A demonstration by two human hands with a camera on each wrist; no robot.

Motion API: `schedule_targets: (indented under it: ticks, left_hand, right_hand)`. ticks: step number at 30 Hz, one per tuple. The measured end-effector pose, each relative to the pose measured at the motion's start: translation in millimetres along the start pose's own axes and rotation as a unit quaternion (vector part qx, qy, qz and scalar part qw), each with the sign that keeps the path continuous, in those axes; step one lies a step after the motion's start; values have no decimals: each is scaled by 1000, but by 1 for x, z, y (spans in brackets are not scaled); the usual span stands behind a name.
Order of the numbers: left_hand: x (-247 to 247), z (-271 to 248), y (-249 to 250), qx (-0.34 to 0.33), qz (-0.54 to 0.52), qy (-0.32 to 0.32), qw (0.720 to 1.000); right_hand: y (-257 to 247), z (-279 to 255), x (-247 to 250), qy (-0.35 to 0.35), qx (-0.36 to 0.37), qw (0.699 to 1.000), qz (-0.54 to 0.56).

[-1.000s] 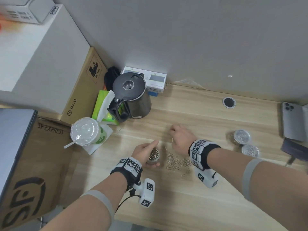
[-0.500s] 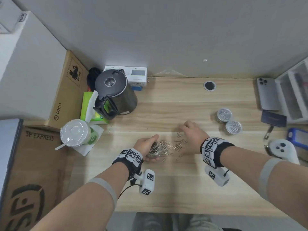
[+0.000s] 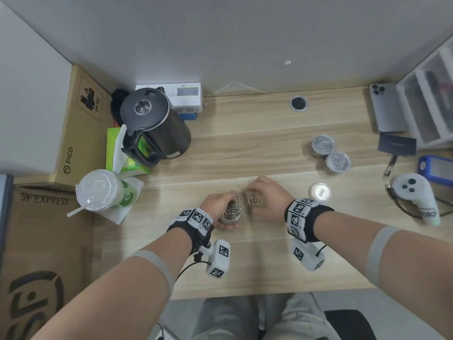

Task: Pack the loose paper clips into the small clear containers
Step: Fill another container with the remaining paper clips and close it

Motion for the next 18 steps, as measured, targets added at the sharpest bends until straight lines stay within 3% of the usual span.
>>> schedule_targets:
  ticks: [5,12,18]
  left_hand:
    - [20,-4,1,-7,16,23,1000]
    - [16,-8,-7,-12,40,0,999]
    - [-5,-6,-7,-14,5,-17,1000]
  right_hand:
    - [8,-16,17,-13,-71,995,-72]
    - [-8,-6,-16,-28,-65,993,-93]
    - [-15,2,-21,-11,-53,998,-18]
Point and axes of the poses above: each hand's wrist, its own z-axis towards the middle knuckle, its own x-axis out of the back of the hand, y = z × x, the point moved 2 cm from there along z, towards the middle knuckle, and after that the axes turned 6 degrees about z, right-handed, at the moved point
